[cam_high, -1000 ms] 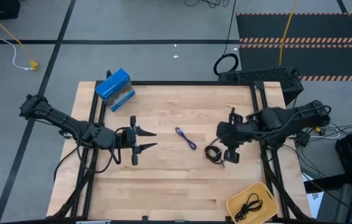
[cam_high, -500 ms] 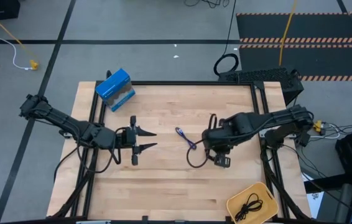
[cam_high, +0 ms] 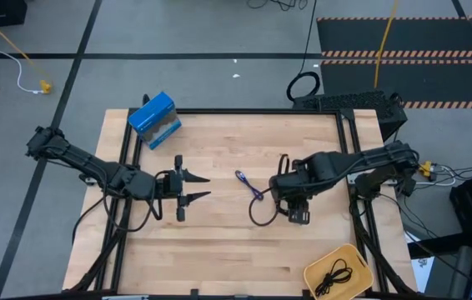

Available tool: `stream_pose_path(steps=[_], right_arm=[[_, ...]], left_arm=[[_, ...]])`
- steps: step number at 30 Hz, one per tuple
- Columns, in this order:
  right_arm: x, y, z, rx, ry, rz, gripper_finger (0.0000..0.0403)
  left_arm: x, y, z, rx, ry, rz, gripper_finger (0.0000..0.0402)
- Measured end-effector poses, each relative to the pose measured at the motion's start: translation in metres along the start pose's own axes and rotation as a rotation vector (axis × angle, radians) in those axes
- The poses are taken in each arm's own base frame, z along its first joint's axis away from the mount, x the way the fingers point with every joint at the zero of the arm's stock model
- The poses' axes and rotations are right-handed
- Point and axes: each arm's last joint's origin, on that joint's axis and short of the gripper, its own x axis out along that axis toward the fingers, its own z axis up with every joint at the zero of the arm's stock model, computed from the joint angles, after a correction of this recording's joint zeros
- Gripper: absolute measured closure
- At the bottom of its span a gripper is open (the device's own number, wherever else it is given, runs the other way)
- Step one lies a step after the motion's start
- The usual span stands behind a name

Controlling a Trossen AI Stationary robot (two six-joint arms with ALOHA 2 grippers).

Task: Pick and place USB-C Cables
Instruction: Put the black charger cable into the yellow bin

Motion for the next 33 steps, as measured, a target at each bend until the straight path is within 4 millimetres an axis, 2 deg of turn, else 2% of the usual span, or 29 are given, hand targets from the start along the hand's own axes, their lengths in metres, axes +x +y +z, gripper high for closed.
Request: stream_pose_path(steps=[4, 8, 22, 33], right_arm=[[0.013, 0.000, -0.001, 0.013, 0.034, -0.014, 0.0176], [0.030, 0.000, 0.000, 0.026, 0.047, -0.019, 0.0160], [0.113, -0.002, -0.003, 0.025, 0.037, -0.010, 0.0162], [0.161, -0.006, -0.014, 0.025, 0.007, 0.026, 0.0163]], left_arm=[[0.000, 0.000, 0.000, -0.002, 0.000, 0.000, 0.0241], [0.000, 0.000, 0.000, -0.002, 0.000, 0.000, 0.0241], [0.000, 0.000, 0.000, -0.001, -0.001, 0.000, 0.0241], [0.000, 0.000, 0.000, 0.002, -0.001, 0.000, 0.0241]])
